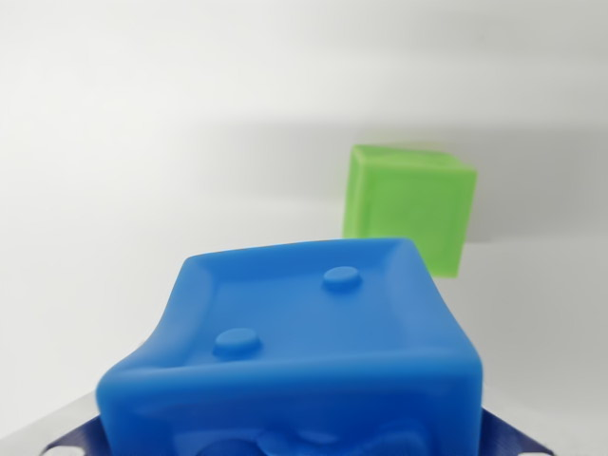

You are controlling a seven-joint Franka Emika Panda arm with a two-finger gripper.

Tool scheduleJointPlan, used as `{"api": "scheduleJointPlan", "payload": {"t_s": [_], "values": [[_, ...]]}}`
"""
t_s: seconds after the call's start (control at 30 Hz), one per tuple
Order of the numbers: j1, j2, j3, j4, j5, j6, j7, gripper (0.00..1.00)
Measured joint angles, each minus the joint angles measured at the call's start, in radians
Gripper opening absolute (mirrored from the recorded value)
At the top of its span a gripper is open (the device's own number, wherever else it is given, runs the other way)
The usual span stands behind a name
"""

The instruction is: Stack cube

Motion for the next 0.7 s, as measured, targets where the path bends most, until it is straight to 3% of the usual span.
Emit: {"api": "scheduleJointPlan", "payload": {"t_s": [0.7], "values": [[-0.039, -0.019, -0.030, 0.037, 0.004, -0.055, -0.057, 0.00]]}}
